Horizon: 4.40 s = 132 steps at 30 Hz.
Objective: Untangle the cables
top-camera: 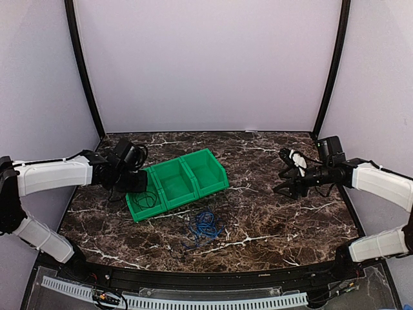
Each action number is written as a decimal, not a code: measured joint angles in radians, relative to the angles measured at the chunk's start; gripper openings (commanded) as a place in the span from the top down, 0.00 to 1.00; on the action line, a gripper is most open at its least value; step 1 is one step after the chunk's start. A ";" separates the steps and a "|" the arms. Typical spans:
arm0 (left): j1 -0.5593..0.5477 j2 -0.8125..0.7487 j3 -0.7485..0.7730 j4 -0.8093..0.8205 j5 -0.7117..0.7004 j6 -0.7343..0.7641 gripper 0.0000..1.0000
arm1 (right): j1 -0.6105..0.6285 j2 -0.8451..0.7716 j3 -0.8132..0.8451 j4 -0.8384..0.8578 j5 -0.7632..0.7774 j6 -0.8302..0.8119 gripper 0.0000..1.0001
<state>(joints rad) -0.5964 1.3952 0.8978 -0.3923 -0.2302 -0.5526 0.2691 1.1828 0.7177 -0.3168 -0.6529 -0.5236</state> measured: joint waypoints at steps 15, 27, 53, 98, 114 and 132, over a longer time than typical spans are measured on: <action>0.022 0.109 -0.001 -0.001 -0.014 0.012 1.00 | 0.000 0.003 0.000 -0.006 0.000 -0.001 0.26; 0.039 -0.067 0.113 -0.116 -0.002 0.107 0.44 | 0.000 0.013 0.000 -0.019 -0.001 -0.007 0.26; 0.045 0.050 0.095 0.001 0.277 0.014 0.74 | 0.000 0.017 0.002 -0.023 0.000 -0.018 0.26; -0.067 -0.133 0.119 0.191 0.192 0.208 0.41 | 0.149 0.256 0.184 -0.031 -0.038 0.119 0.55; -0.179 0.139 0.049 0.586 0.331 0.162 0.48 | 0.321 0.560 0.253 -0.021 -0.122 0.249 0.49; -0.309 0.128 -0.122 0.792 0.428 0.229 0.40 | 0.351 0.621 0.355 -0.113 -0.149 0.229 1.00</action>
<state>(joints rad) -0.9054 1.5234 0.7757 0.3996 0.1974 -0.3241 0.6205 1.8034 1.0725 -0.4297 -0.8021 -0.2947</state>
